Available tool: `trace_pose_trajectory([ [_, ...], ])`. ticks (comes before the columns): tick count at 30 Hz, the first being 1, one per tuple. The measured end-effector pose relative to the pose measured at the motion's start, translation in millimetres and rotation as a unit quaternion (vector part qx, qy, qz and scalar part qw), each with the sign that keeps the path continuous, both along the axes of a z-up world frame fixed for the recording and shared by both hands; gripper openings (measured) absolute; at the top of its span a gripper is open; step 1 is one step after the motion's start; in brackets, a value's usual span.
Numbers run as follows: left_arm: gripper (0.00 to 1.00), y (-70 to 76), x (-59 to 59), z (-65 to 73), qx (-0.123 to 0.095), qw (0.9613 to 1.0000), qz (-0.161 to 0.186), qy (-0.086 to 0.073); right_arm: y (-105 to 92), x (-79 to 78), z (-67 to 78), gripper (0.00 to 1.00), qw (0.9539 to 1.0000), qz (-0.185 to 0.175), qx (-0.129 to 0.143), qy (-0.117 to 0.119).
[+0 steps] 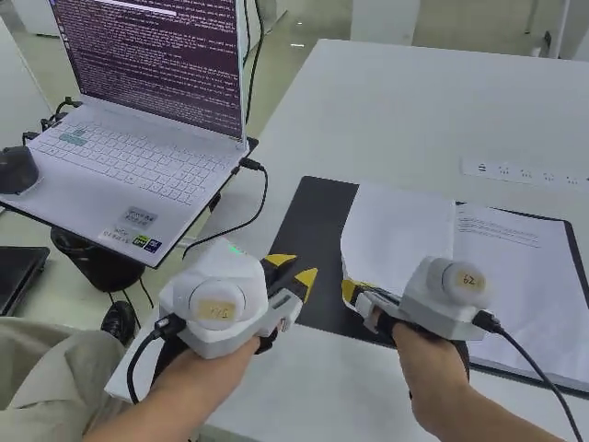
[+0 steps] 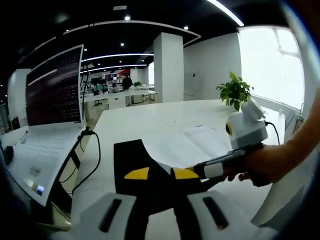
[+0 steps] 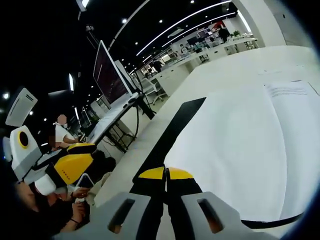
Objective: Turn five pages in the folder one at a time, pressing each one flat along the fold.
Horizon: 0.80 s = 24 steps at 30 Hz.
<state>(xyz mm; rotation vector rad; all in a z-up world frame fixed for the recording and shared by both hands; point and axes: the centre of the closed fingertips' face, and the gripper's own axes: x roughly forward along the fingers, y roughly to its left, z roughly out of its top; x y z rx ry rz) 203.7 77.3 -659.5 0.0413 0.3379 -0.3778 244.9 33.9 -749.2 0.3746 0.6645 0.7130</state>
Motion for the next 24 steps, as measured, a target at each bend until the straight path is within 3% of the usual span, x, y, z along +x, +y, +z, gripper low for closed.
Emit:
trace_pose_trajectory([
  [2,0.14,1.1,0.5,-4.3,0.002,1.0000,0.002,0.004,3.1,-2.5,-7.0,0.00,0.9999,0.006,-0.002,0.010],
  [9,0.13,-3.7,4.6,-20.0,0.009,0.9997,0.001,0.022,6.1,-5.0,-18.3,0.00,0.9997,0.020,-0.013,0.006],
  [11,0.13,-6.7,7.3,-24.1,0.010,0.9996,-0.001,0.026,7.3,-5.8,-18.8,0.06,0.9997,0.024,-0.006,0.002],
  [13,0.13,-9.0,10.3,-27.0,0.010,0.9996,-0.004,0.028,9.7,-7.4,-16.0,0.19,0.9996,0.025,0.010,-0.001],
  [15,0.13,-11.8,14.5,-30.2,0.011,0.9995,-0.005,0.030,8.6,-12.9,-15.2,0.18,0.9994,0.034,0.008,0.000],
  [21,0.13,-25.2,27.2,-44.7,0.011,0.9990,-0.012,0.041,-17.6,-21.7,-4.2,0.15,0.9990,0.039,0.005,-0.023],
  [22,0.13,-29.3,28.6,-50.7,0.015,0.9987,-0.016,0.046,-33.2,-21.8,2.1,0.13,0.9988,0.031,-0.003,-0.037],
  [24,0.13,-38.6,29.1,-67.2,0.022,0.9973,-0.030,0.064,-50.3,-18.3,4.7,0.10,0.9991,0.014,-0.002,-0.039],
])
